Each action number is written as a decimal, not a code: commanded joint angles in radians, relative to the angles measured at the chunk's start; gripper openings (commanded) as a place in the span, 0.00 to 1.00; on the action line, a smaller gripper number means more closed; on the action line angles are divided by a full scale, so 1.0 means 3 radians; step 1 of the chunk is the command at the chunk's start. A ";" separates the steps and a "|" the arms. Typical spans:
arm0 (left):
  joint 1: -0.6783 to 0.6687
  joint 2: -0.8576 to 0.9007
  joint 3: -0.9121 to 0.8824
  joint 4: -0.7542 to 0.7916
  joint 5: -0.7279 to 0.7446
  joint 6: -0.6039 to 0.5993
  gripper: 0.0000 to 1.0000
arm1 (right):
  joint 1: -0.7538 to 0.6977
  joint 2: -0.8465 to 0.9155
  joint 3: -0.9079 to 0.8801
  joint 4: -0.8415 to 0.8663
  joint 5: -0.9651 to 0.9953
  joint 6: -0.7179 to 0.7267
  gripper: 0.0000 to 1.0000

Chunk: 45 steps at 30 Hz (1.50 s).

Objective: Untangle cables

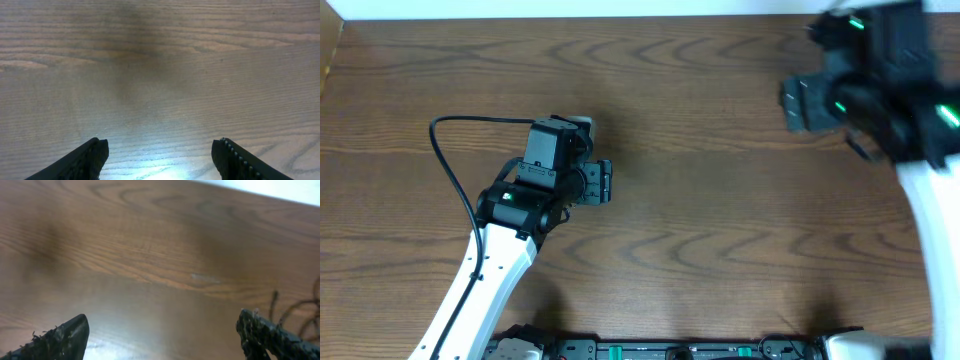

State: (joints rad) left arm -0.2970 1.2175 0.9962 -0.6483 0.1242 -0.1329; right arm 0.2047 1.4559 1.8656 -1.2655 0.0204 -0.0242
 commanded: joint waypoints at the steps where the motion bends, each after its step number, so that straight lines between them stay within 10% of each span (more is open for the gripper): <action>1: 0.0014 -0.0032 0.0052 -0.0006 -0.0045 0.0031 0.72 | 0.0000 -0.0409 0.0008 -0.0155 0.0075 0.0155 0.93; 27: 0.0014 -0.0032 0.0052 -0.0004 -0.0045 0.0120 0.72 | -0.0008 -0.3255 -0.0284 -0.1441 0.0841 0.0651 0.99; 39: 0.0014 -0.0032 0.0052 -0.0005 -0.0045 0.0120 0.72 | -0.0009 -0.3877 -0.1330 -0.1226 0.0702 0.0678 0.99; 45: 0.0014 -0.0032 0.0052 -0.0005 -0.0043 0.0118 0.72 | -0.0009 -0.3953 -0.2199 -0.0184 0.0136 0.0716 0.99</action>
State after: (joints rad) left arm -0.2970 1.2171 0.9962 -0.6479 0.1242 -0.1070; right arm 0.2047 0.2745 1.3102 -1.4086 0.1638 0.1738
